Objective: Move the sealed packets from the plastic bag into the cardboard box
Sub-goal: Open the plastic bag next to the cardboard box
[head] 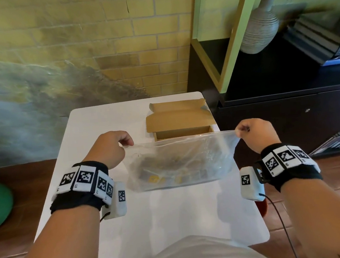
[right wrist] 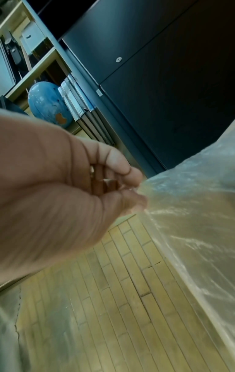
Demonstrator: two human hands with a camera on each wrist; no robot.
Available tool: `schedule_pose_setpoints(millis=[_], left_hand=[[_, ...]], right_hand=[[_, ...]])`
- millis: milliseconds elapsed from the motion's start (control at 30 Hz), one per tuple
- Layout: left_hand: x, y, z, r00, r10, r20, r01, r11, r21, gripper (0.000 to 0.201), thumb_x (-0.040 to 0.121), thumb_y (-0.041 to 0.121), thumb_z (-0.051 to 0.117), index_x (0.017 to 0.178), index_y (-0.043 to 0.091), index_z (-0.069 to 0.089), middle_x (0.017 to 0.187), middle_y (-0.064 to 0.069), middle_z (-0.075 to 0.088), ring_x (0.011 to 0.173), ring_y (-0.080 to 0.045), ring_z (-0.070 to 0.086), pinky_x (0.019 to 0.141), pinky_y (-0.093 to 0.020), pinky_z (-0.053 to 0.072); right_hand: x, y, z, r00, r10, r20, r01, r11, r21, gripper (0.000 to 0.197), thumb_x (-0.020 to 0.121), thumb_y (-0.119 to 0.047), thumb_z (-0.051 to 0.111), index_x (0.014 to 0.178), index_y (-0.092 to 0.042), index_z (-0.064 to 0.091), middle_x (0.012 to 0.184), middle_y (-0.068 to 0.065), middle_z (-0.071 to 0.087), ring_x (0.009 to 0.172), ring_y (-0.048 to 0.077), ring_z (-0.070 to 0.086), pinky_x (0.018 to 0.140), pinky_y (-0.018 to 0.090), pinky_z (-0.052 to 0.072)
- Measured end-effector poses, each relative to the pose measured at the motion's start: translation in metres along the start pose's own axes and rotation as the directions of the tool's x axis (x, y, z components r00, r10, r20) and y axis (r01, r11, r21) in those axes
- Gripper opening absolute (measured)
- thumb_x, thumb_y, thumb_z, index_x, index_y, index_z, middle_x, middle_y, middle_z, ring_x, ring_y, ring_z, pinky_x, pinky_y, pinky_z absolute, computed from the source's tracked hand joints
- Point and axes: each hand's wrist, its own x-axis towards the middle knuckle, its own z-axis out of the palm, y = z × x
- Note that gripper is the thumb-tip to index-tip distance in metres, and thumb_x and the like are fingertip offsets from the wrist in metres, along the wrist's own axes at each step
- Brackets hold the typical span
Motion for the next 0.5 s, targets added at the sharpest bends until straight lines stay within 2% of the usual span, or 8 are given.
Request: schedule_pose_setpoints(millis=[100, 167, 267, 333, 400, 500], left_hand=[[0.005, 0.002, -0.001, 1.000, 0.003, -0.031, -0.003, 1.000, -0.008, 0.044, 0.076, -0.015, 0.036, 0.081, 0.019, 0.063, 0.092, 0.001, 0.061, 0.083, -0.020, 0.052, 0.060, -0.017, 0.038], [0.007, 0.002, -0.001, 0.999, 0.001, -0.052, -0.002, 1.000, -0.008, 0.044, 0.077, -0.016, 0.036, 0.082, 0.019, 0.062, 0.093, 0.000, 0.061, 0.084, -0.019, 0.052, 0.064, -0.022, 0.037], [0.012, 0.002, 0.000, 0.998, 0.000, -0.070, 0.000, 1.000, 0.003, 0.043, 0.077, -0.017, 0.037, 0.083, 0.018, 0.061, 0.097, -0.002, 0.060, 0.086, -0.018, 0.051, 0.074, -0.023, 0.035], [0.014, 0.004, 0.000, 0.997, -0.010, -0.073, 0.011, 1.000, 0.014, 0.043, 0.077, -0.016, 0.037, 0.084, 0.018, 0.062, 0.097, -0.001, 0.058, 0.087, -0.017, 0.049, 0.076, -0.023, 0.035], [0.016, 0.006, 0.001, 0.998, -0.029, -0.059, 0.031, 0.999, 0.039, 0.042, 0.080, -0.014, 0.038, 0.089, 0.016, 0.065, 0.097, -0.001, 0.056, 0.088, -0.017, 0.048, 0.077, -0.022, 0.034], [0.018, 0.008, 0.004, 0.997, -0.071, -0.016, 0.072, 0.996, 0.060, 0.029, 0.086, -0.002, 0.042, 0.089, 0.009, 0.070, 0.098, -0.003, 0.057, 0.089, -0.019, 0.051, 0.076, -0.026, 0.037]], right_hand=[[0.005, -0.004, 0.003, 0.993, -0.028, -0.111, 0.035, 0.997, 0.063, 0.013, 0.092, -0.012, 0.052, 0.089, -0.013, 0.065, 0.087, 0.006, 0.062, 0.078, 0.018, 0.056, 0.068, 0.027, 0.042], [0.009, -0.006, 0.003, 0.995, -0.023, -0.099, 0.031, 0.997, 0.077, 0.014, 0.092, -0.012, 0.052, 0.089, -0.012, 0.065, 0.087, 0.006, 0.061, 0.078, 0.018, 0.055, 0.068, 0.026, 0.042], [0.012, -0.010, 0.004, 1.000, -0.017, -0.021, 0.020, 0.992, 0.121, 0.015, 0.091, -0.013, 0.050, 0.089, -0.015, 0.064, 0.085, 0.003, 0.062, 0.077, 0.016, 0.055, 0.061, 0.023, 0.038], [0.014, -0.013, 0.007, 1.000, -0.021, 0.006, 0.020, 0.987, 0.157, 0.015, 0.091, -0.014, 0.049, 0.089, -0.015, 0.064, 0.083, 0.002, 0.062, 0.077, 0.015, 0.055, 0.057, 0.020, 0.037], [0.017, -0.017, 0.012, 1.000, -0.010, -0.007, 0.011, 0.982, 0.187, 0.014, 0.091, -0.018, 0.051, 0.086, -0.013, 0.063, 0.080, 0.002, 0.061, 0.070, 0.012, 0.053, 0.054, 0.018, 0.036], [0.021, -0.021, 0.018, 0.998, 0.037, -0.045, -0.029, 0.986, 0.165, 0.018, 0.088, -0.024, 0.059, 0.079, -0.008, 0.062, 0.069, 0.001, 0.056, 0.062, 0.011, 0.050, 0.051, 0.020, 0.036]])
